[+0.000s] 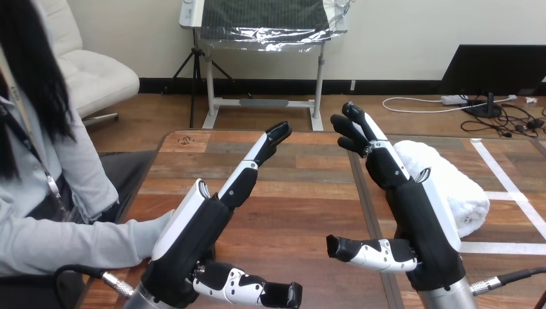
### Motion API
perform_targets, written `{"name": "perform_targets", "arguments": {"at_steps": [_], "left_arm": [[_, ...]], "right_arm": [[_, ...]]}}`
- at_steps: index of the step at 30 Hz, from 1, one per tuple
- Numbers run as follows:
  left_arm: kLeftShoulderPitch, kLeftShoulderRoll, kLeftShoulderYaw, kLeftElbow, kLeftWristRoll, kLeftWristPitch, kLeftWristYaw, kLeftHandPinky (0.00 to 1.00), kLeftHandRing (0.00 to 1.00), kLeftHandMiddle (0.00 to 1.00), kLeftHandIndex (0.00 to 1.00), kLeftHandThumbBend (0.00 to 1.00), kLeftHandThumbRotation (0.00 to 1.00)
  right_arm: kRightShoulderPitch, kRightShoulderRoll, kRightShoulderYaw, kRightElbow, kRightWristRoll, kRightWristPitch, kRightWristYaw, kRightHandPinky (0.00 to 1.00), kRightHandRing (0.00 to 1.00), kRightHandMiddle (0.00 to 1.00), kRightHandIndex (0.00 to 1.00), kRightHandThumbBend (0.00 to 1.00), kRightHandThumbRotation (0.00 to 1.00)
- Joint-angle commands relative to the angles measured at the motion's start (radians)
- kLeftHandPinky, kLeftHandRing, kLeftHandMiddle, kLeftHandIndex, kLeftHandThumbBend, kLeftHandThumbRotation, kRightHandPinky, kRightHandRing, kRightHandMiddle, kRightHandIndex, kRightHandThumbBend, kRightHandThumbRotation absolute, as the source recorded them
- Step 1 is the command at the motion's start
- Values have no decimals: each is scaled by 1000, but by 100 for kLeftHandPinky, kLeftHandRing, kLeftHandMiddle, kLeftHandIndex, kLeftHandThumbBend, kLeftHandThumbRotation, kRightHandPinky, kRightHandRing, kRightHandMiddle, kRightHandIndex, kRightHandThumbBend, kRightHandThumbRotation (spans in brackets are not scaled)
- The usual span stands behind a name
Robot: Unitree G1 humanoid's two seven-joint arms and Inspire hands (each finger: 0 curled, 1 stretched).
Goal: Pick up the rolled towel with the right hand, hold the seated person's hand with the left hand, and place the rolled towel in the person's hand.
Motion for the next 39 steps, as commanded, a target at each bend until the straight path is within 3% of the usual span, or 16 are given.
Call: {"name": "perform_targets", "arguments": {"at_steps": [1, 39], "left_arm": [[-64, -12, 16, 2, -22, -16, 3, 100, 100, 100, 100, 100, 55], [-75, -4, 20, 11, -60, -24, -22, 100, 100, 100, 100, 100, 54]], "right_arm": [[-37, 15, -15, -31, -10, -1, -23, 87, 91, 91, 96, 100, 66], [-29, 27, -18, -26, -62, -6, -59, 86, 90, 91, 95, 100, 68]]}}
